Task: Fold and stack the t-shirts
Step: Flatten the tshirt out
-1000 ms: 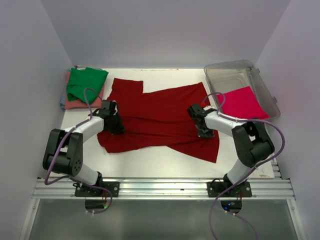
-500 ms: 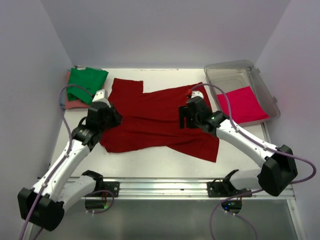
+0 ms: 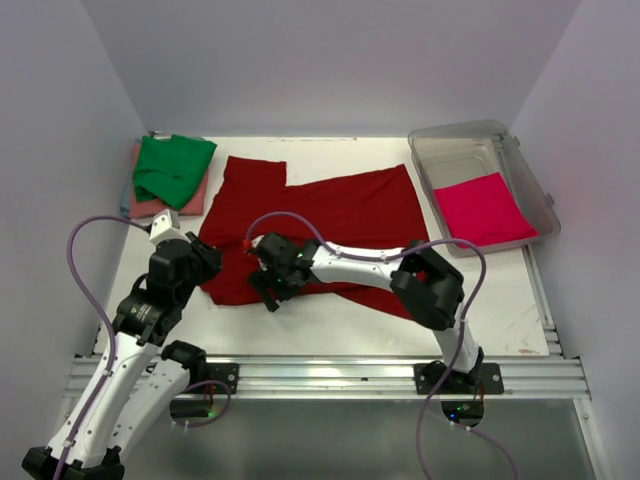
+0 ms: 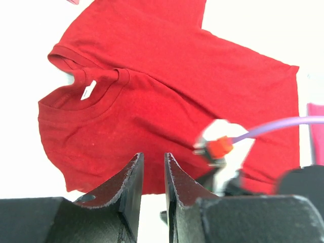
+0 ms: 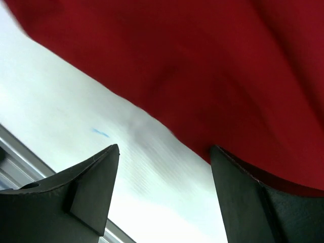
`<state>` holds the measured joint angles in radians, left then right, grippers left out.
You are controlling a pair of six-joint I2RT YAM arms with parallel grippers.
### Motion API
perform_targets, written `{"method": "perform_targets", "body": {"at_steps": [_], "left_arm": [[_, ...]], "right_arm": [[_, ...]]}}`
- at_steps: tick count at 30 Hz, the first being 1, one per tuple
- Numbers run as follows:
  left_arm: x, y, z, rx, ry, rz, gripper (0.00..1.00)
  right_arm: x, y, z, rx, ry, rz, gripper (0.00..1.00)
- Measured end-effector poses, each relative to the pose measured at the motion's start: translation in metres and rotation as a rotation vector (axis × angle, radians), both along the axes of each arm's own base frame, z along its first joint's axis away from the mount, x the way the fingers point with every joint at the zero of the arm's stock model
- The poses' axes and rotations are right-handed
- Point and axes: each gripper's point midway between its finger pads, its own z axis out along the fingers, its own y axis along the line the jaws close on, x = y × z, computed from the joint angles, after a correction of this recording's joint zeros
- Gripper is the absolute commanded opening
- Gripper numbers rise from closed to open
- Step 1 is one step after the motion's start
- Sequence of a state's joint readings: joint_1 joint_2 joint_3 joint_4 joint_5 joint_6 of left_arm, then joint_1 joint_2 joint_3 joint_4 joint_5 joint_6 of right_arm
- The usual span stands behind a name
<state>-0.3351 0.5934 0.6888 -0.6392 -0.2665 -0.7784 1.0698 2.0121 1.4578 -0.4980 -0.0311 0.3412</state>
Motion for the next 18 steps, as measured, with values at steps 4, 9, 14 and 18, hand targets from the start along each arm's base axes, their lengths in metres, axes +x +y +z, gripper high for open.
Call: {"method": "perform_targets", "body": {"at_steps": [4,9,14,18], "left_arm": [[-0.004,0.002,-0.002,-0.009,0.009,0.016,0.26],[-0.010,0.004,-0.017,-0.011,0.042,0.021,0.26],[-0.014,0.004,-0.022,-0.018,0.049,0.022,0.26],[-0.015,0.004,-0.019,-0.023,0.034,0.022,0.26]], "right_arm": [[-0.006,0.039,0.003,0.026,-0.002,0.058,0.74],[-0.002,0.065,0.009,0.050,-0.019,0.074,0.69],[0.005,0.077,-0.007,0.024,-0.016,0.070,0.58],[0.010,0.085,-0.012,0.023,-0.019,0.059,0.30]]}}
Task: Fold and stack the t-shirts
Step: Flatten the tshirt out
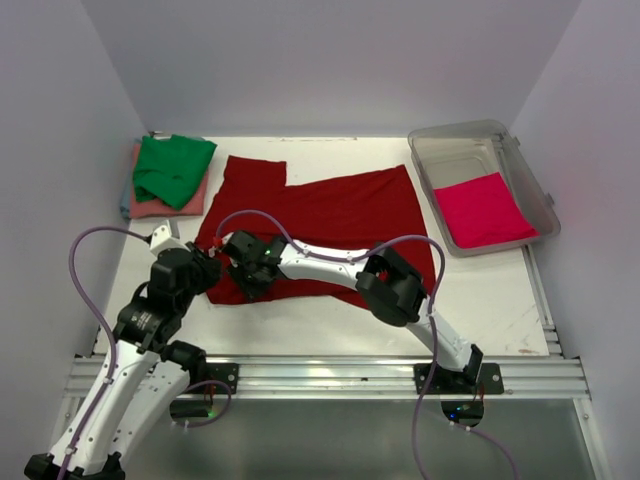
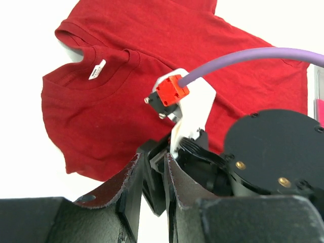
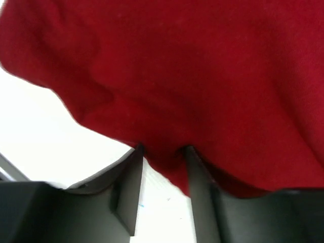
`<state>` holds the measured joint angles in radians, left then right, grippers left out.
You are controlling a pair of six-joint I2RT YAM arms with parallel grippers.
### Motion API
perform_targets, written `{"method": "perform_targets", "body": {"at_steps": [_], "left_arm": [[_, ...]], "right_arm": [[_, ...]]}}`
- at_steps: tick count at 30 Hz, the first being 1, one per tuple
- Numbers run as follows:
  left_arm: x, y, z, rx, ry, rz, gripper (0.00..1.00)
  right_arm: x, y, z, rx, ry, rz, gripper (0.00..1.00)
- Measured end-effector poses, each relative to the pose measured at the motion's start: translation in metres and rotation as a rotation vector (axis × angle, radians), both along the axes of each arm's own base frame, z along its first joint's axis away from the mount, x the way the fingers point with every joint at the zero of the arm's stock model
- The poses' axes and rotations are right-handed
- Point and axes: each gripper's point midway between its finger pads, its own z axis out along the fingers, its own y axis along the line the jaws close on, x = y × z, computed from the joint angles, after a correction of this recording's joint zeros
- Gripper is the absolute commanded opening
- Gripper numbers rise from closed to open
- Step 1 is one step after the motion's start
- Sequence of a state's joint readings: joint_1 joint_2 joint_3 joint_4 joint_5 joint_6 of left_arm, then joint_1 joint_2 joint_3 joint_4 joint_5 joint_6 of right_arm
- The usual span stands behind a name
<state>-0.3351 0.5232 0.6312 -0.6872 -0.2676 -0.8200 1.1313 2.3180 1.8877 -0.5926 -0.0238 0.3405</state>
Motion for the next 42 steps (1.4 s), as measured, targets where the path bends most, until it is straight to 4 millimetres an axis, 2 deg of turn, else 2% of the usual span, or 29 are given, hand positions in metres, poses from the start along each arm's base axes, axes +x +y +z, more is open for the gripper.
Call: {"method": "perform_targets", "body": {"at_steps": [1,4,12,15,18,23,26,28,30,36,37,38,39,41,42], "left_arm": [[0.000,0.000,0.000,-0.001,-0.001,0.000,0.26],[-0.001,0.000,0.001,-0.003,-0.005,0.000,0.26],[-0.004,-0.008,-0.008,-0.018,0.035,-0.043,0.26],[-0.004,-0.014,-0.016,-0.023,0.078,-0.068,0.25],[-0.005,-0.020,-0.026,-0.025,0.131,-0.096,0.25],[-0.008,-0.028,-0.047,-0.022,0.214,-0.144,0.25],[-0.009,-0.034,-0.057,-0.017,0.258,-0.182,0.24],[-0.009,-0.039,-0.064,-0.015,0.291,-0.212,0.24],[-0.009,-0.043,-0.070,-0.017,0.319,-0.236,0.23],[-0.002,-0.054,-0.087,-0.026,0.352,-0.285,0.23],[0.000,-0.056,-0.089,-0.028,0.349,-0.291,0.23],[0.002,-0.058,-0.090,-0.030,0.345,-0.295,0.23],[0.004,-0.060,-0.090,-0.030,0.340,-0.300,0.24],[0.009,-0.063,-0.089,-0.027,0.324,-0.310,0.23],[0.012,-0.064,-0.090,-0.023,0.318,-0.316,0.23]], "right_arm": [[0.001,0.000,-0.002,-0.003,-0.001,-0.001,0.20],[0.001,0.001,-0.003,-0.001,0.006,-0.018,0.00],[0.005,-0.001,0.001,0.023,0.050,-0.038,0.00],[0.017,-0.016,0.012,0.083,0.117,-0.094,0.00],[0.052,-0.043,0.038,0.171,0.158,-0.216,0.00],[0.149,-0.092,0.098,0.456,0.173,-0.470,0.00],[0.194,-0.113,0.113,0.617,0.221,-0.565,0.00],[0.210,-0.117,0.110,0.688,0.273,-0.597,0.00],[0.219,-0.114,0.099,0.737,0.333,-0.614,0.00],[0.208,-0.105,0.045,0.718,0.487,-0.674,0.00],[0.207,-0.106,0.041,0.710,0.497,-0.683,0.05],[0.207,-0.107,0.037,0.701,0.498,-0.692,0.31],[0.207,-0.108,0.035,0.690,0.498,-0.705,0.42],[0.210,-0.113,0.030,0.667,0.455,-0.702,0.53],[0.211,-0.116,0.029,0.650,0.423,-0.705,0.62]]}}
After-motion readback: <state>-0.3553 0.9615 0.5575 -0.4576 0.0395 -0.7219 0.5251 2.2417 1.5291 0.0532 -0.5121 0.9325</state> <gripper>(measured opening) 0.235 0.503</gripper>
